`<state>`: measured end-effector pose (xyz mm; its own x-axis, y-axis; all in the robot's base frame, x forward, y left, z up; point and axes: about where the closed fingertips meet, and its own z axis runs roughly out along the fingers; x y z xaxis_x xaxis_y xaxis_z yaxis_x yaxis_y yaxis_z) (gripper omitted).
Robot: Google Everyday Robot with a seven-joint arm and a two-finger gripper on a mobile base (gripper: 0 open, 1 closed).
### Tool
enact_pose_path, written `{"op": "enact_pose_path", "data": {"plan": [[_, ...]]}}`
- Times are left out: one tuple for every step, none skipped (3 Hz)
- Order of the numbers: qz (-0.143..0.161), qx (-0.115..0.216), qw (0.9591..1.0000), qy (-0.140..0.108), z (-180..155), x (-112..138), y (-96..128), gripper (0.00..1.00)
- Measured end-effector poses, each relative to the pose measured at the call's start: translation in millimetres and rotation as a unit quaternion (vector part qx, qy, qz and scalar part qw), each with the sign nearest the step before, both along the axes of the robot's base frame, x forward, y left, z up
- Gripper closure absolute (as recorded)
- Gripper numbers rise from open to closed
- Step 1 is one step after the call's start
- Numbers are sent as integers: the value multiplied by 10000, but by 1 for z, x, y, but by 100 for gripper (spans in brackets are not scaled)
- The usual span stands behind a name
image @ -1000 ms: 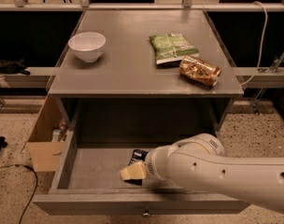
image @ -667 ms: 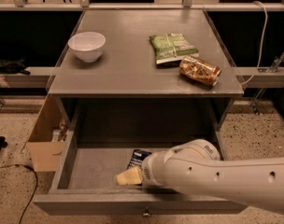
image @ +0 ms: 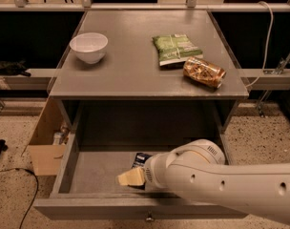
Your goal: Pick rxbar blueberry from top drawer and place on counter
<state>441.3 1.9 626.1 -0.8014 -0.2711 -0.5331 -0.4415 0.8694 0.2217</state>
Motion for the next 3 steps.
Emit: {"op": "enact_pose_path", "data": {"plan": [[-105,48,9999,-86,11,4,2,0],[-335,189,9991,-189,25,11,5,0],[-564,347,9975,-253,35,17,6,0]]}}
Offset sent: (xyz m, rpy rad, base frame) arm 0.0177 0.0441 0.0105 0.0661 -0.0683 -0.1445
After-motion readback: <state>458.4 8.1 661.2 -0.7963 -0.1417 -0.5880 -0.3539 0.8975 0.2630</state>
